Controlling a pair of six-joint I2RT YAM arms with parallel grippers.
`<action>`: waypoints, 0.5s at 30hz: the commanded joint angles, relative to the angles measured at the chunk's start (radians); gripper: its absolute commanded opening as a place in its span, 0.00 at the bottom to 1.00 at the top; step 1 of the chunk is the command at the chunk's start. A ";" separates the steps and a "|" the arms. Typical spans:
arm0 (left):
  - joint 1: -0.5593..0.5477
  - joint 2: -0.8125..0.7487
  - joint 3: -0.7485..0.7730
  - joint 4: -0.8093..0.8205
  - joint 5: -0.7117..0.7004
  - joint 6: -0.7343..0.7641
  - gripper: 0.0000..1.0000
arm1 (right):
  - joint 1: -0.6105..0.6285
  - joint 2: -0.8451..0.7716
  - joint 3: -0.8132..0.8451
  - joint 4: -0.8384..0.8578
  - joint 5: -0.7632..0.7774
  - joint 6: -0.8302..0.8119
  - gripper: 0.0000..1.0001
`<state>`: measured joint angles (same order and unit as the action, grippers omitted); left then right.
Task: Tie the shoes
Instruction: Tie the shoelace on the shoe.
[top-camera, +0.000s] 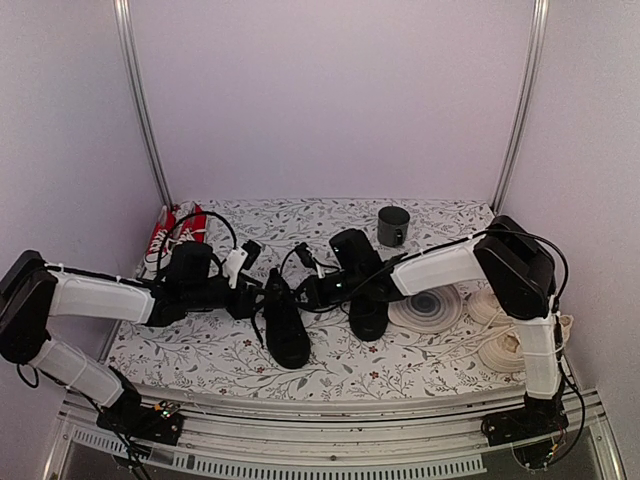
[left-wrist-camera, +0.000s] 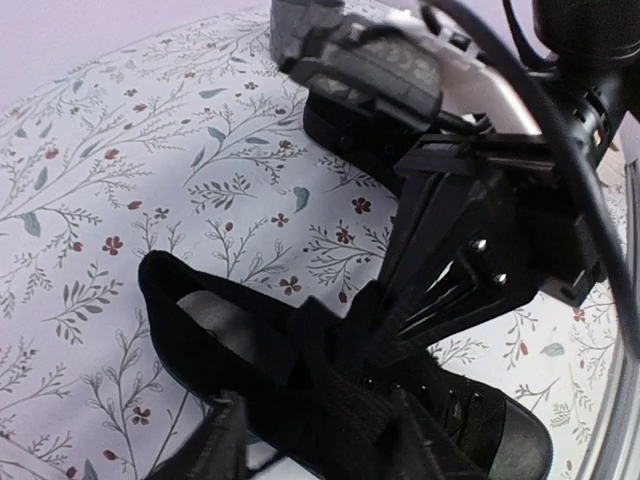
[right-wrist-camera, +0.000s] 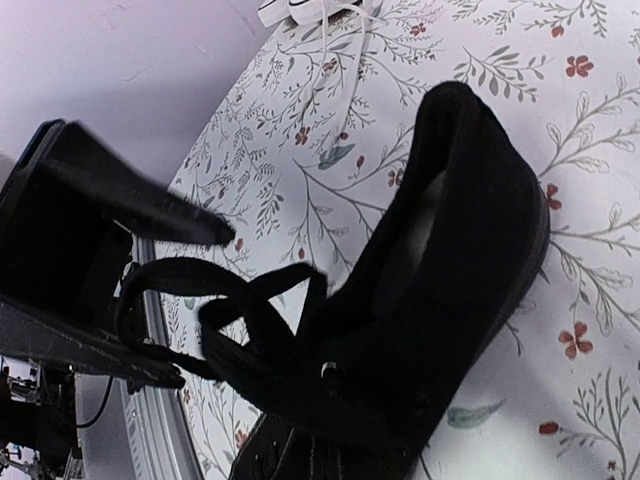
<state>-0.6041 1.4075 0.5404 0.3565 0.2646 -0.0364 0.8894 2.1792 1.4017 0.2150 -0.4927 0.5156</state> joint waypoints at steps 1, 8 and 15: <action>0.046 -0.046 0.046 -0.132 0.096 -0.064 0.57 | -0.053 -0.128 -0.098 -0.019 -0.147 -0.034 0.01; 0.135 -0.100 0.066 -0.364 0.200 -0.137 0.60 | -0.066 -0.145 -0.127 -0.096 -0.197 -0.127 0.01; 0.184 -0.121 -0.004 -0.349 0.249 -0.281 0.48 | -0.094 -0.140 -0.104 -0.114 -0.218 -0.167 0.01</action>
<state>-0.4423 1.3201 0.5819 0.0181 0.4438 -0.2161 0.8108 2.0457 1.2686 0.1238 -0.6708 0.3870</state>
